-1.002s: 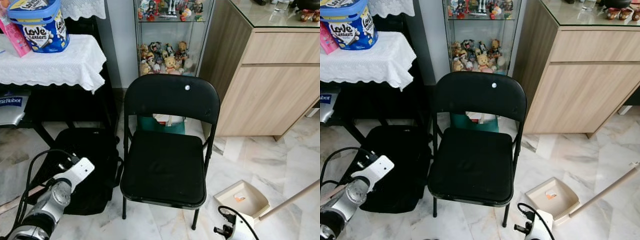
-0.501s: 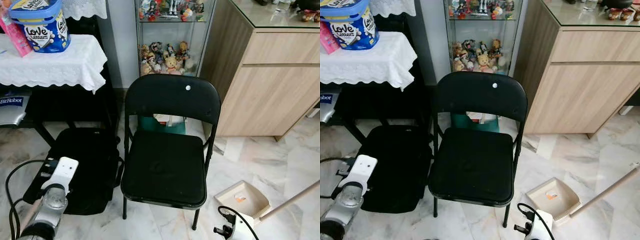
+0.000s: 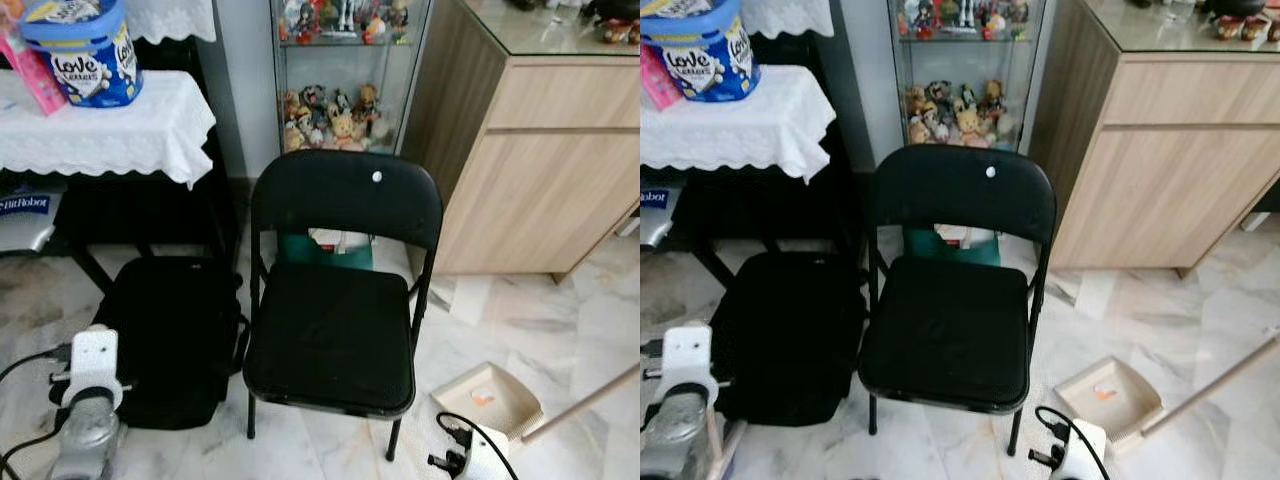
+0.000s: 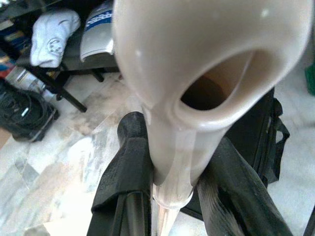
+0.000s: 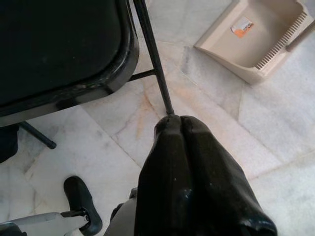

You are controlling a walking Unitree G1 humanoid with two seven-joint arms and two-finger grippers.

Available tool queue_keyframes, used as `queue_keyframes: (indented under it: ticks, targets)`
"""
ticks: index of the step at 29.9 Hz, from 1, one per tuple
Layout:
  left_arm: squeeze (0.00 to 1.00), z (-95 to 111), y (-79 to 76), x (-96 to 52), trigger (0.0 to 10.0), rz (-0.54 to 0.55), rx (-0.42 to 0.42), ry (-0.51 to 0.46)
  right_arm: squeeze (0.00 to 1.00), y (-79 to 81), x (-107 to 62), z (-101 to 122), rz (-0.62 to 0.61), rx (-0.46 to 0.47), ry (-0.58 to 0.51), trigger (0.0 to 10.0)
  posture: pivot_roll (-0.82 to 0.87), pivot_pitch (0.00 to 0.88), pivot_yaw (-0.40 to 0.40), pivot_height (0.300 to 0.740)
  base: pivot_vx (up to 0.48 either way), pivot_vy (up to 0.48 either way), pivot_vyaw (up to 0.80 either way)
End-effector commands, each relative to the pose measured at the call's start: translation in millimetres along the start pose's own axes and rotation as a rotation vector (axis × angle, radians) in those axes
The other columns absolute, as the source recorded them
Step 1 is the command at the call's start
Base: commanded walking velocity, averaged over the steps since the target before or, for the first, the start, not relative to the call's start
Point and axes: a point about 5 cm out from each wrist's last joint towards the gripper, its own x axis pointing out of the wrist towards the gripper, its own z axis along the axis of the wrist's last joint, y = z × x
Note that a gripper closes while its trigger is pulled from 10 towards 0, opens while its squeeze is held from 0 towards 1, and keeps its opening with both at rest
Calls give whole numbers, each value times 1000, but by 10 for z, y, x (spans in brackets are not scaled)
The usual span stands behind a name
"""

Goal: Sweep floor

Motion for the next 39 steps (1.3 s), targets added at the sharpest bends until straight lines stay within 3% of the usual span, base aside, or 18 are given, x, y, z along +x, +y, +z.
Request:
queue_keyframes:
  ticks: [1,10,11,13,20,24,29,33,34,39]
  targets:
    - [0,90,74,-15,10000,10,-27,-75,0,-40,-14,-38,-12,5,13,10000,-7,102,-11,740,0,0,0]
    - [0,174,313,-126,10000,22,-40,-160,0,-81,-17,-31,-18,1,11,10000,2,114,-18,740,0,0,0]
    - [0,283,411,-166,10000,-13,-51,-223,0,-89,-16,-19,-16,-2,7,10000,11,123,-20,740,0,0,0]
    - [0,301,424,-172,10000,-19,-53,-232,0,-90,-15,-16,-16,-3,6,10000,11,123,-20,740,0,0,0]
    - [0,632,692,-147,10000,134,-25,-332,0,-66,-6,7,-5,-8,1,10000,18,130,-24,740,0,0,0]
    - [0,654,542,-124,10000,63,-63,-318,0,-57,-6,3,-3,-9,2,10000,21,120,-22,740,0,0,0]
    - [0,466,83,-189,10000,-167,-71,-262,0,-40,-8,-9,-4,-5,2,10000,14,110,-12,740,0,0,0]
    - [0,393,17,-203,10000,-199,-54,-233,0,-32,-9,-14,-3,-3,2,10000,14,107,-8,740,0,0,0]
    - [0,299,-27,-215,10000,-233,-13,-200,0,-26,-9,-17,-3,-2,2,10000,11,105,-7,740,0,0,0]
    - [0,283,0,-238,10000,-231,4,-190,0,-29,-12,-27,-3,0,4,10000,8,97,-5,740,0,0,0]
